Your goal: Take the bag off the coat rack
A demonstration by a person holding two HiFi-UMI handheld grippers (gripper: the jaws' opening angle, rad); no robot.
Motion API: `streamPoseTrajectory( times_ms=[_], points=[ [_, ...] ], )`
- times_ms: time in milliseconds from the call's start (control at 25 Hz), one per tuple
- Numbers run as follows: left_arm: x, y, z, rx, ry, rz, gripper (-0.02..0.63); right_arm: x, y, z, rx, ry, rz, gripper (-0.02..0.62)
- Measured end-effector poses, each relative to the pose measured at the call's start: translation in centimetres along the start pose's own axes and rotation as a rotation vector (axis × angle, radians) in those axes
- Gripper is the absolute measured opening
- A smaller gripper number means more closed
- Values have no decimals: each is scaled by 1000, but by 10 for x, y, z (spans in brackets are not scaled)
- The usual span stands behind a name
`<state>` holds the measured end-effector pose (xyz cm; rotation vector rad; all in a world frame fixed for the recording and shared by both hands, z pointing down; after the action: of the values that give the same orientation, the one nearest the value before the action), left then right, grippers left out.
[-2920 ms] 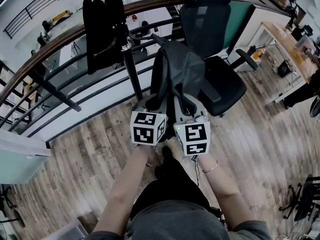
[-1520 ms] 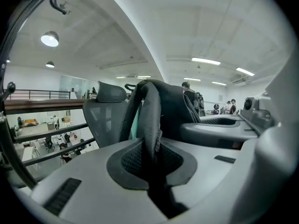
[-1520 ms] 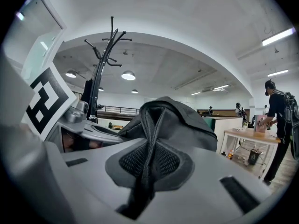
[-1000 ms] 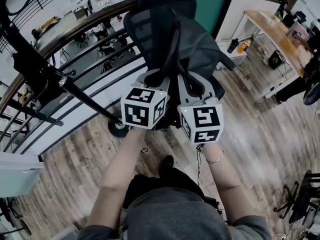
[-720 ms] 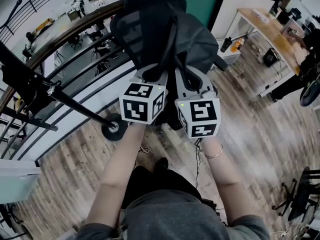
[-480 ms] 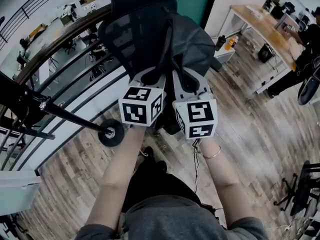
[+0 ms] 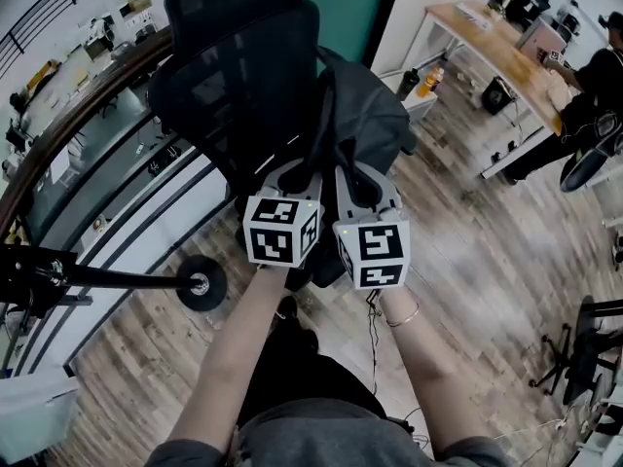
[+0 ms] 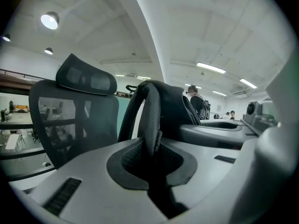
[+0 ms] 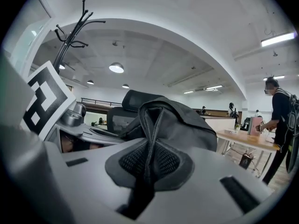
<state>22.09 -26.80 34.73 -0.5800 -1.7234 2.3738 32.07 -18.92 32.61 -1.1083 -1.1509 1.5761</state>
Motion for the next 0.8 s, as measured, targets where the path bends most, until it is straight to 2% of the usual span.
streamPoseTrajectory(
  times_ms=[480,800],
  points=[
    [-58,-56,70,68,-26,85,49,-77,-68,6,-57,-32,164,31],
    [-74,-91,106,118,-19,142,50,-110,-102,23,-62,-29,248,31]
  ],
)
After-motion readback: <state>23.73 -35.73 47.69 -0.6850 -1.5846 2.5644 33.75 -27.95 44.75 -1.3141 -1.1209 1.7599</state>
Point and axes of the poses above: the fingertips, and each gripper's own axes: x backward along the fingers, z to its left, y out of its top, the point moved 9 cm from there along x, backward along the fingers, and after that the axes turned 11 degrees about -y, right-handed, at the moved point
